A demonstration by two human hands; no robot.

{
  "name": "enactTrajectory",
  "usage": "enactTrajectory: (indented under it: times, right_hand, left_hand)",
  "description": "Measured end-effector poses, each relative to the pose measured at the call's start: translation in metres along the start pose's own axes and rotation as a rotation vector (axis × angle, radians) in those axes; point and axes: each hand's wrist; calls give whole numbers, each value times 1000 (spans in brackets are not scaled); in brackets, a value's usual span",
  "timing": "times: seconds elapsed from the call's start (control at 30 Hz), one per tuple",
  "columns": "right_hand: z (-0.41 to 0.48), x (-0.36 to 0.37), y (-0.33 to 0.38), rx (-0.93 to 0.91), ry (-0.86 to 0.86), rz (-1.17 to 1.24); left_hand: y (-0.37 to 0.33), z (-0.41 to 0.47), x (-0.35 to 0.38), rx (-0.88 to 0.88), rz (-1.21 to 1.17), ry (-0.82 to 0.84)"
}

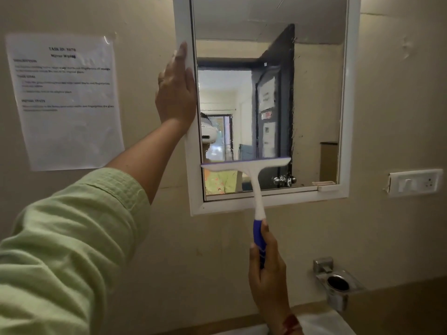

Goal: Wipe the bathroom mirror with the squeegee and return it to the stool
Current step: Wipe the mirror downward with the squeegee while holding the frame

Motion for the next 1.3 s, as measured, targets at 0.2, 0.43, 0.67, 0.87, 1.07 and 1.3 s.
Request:
enactTrajectory:
  times: [0.2, 0.43, 0.67, 0.87, 1.07, 1.3]
  right_hand:
    - [-12, 3, -4, 34, -24, 30]
    - [-8, 1, -13, -6, -20, -19]
    - [-21, 1, -16, 10, -33, 13]
    - [-11, -2, -14, -19, -47, -8]
    - [-33, 3, -29, 37, -29, -19]
    - [-10, -2, -14, -16, -21, 36]
  left_hand:
    - [0, 0, 0, -4, -6, -1]
    - [2, 0, 0, 4, -12, 0]
    - [3, 0, 2, 9, 75, 6]
    - [3, -1, 2, 13, 79, 4]
    - [2, -1, 2, 11, 83, 7]
    - [3, 0, 2, 16, 83, 12]
Point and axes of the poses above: each hand's wrist, its own z-axis towards the middle knuckle, its own x-axis out of the palm, y = z × x, and after that the axes turned 14 degrees about x, right-handed
